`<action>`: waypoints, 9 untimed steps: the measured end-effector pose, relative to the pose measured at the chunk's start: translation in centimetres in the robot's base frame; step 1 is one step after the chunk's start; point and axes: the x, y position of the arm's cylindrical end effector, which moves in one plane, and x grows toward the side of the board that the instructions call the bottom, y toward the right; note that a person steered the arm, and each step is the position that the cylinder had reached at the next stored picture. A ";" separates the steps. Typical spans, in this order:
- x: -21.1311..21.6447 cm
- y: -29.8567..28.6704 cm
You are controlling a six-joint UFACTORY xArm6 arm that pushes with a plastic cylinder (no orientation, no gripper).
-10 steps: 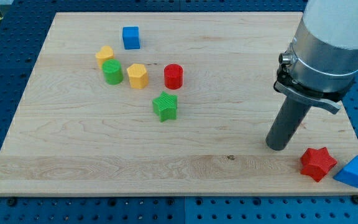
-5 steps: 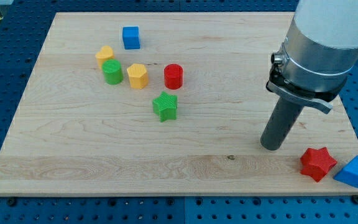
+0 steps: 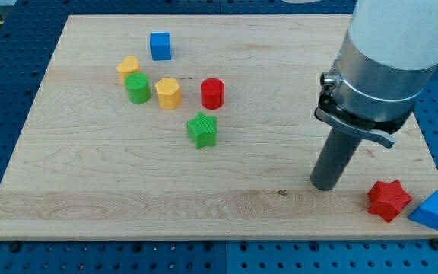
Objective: Slide your arm to the right of red circle
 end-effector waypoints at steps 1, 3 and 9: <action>0.0 -1.1; 0.0 -3.9; 0.0 -10.2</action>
